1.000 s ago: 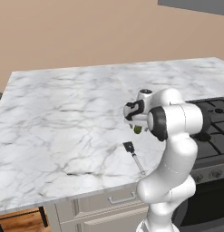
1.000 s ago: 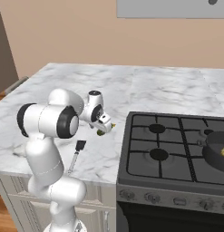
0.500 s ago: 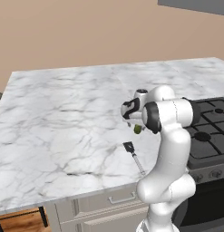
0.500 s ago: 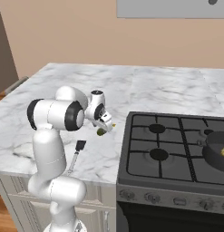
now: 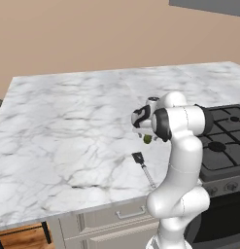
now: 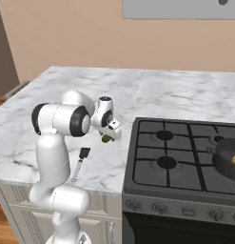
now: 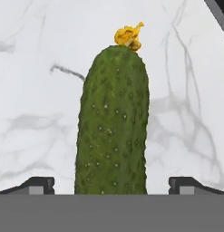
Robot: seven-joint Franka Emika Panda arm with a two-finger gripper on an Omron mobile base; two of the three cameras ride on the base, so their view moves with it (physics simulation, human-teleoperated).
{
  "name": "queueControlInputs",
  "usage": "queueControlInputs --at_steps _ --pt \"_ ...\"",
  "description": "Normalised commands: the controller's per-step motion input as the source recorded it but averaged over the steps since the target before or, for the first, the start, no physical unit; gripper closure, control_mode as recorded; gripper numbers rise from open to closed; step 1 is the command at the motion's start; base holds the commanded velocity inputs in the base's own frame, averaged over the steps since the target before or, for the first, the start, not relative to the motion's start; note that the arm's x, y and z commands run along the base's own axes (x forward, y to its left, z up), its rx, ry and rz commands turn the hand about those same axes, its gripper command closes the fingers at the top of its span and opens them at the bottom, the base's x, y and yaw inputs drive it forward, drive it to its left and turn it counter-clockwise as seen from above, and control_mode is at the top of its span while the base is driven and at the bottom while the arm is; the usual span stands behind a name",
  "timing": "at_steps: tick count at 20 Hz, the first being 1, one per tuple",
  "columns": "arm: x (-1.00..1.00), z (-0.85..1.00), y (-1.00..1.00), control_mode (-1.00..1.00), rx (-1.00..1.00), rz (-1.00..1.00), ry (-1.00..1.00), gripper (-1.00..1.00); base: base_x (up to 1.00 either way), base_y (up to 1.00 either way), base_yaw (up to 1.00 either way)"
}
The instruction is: Put the squash and cucumber in the pot. Retrieve the spatula and lightly stir the vegetables in the pot.
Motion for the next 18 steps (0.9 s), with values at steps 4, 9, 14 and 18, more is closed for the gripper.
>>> queueControlInputs --at_steps 4,9,14,18 --pt "0.0 -0.25 0.0 -1.0 0.0 0.14 0.0 -1.0 0.0 0.0 0.0" --pt "0.0 -0.19 0.0 -1.0 0.0 0.07 0.0 -1.0 0.0 0.0 0.0" --pt "0.0 -0.02 0.0 -1.0 0.0 0.03 0.0 1.0 0.0 0.0 0.0" --pt "0.0 0.0 0.0 -1.0 0.0 0.0 0.0 1.0 0.0 0.0 0.0"
